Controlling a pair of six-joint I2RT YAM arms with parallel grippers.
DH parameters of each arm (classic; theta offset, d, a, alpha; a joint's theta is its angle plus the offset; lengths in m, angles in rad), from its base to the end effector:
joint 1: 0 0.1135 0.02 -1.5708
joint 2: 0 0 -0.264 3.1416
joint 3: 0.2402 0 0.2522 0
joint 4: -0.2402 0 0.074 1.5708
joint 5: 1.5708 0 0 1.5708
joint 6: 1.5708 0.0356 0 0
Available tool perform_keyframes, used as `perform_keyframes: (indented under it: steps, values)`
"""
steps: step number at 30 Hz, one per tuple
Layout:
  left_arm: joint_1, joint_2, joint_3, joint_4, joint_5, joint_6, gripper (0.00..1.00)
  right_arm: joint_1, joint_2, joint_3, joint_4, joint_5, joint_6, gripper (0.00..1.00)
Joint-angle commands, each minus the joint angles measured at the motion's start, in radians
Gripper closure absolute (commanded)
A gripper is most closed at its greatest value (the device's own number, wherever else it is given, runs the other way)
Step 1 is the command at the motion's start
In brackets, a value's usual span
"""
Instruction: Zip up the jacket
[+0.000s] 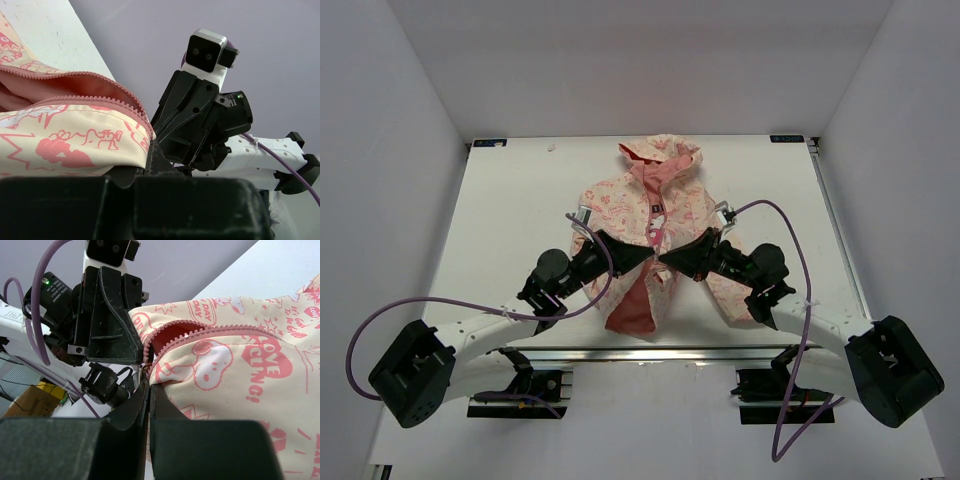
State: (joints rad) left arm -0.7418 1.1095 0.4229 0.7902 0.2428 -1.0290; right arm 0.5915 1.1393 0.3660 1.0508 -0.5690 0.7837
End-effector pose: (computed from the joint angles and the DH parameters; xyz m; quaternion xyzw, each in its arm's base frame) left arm 0.1696 -0.1671 0.2523 -0.0061 0.6706 -0.6221 0.4039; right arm 0.1776 0.1424 0.2536 -0.1675 0.5971 0.6169 0.4846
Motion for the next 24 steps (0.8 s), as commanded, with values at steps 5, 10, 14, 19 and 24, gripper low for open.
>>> perform_keyframes:
  steps: [5, 10, 14, 19, 24]
  values:
    - [-0.008, -0.008, -0.001, 0.030, -0.004, 0.000, 1.00, 0.008, -0.007, 0.039, 0.104, 0.015, 0.015, 1.00]
    - [-0.016, 0.001, 0.017, -0.017, 0.003, 0.010, 1.00, 0.013, -0.009, 0.025, 0.149, 0.060, 0.040, 1.00]
    - [-0.019, -0.002, 0.027, -0.051, 0.009, 0.021, 0.92, 0.019, -0.013, 0.014, 0.155, 0.118, 0.048, 1.00]
    - [-0.021, -0.023, 0.028, -0.075, 0.000, 0.040, 0.83, 0.021, -0.019, 0.025, 0.129, 0.139, 0.043, 1.00]
    - [-0.021, -0.045, 0.025, -0.088, -0.011, 0.043, 0.62, 0.024, -0.004, 0.030, 0.100, 0.124, 0.037, 1.00]
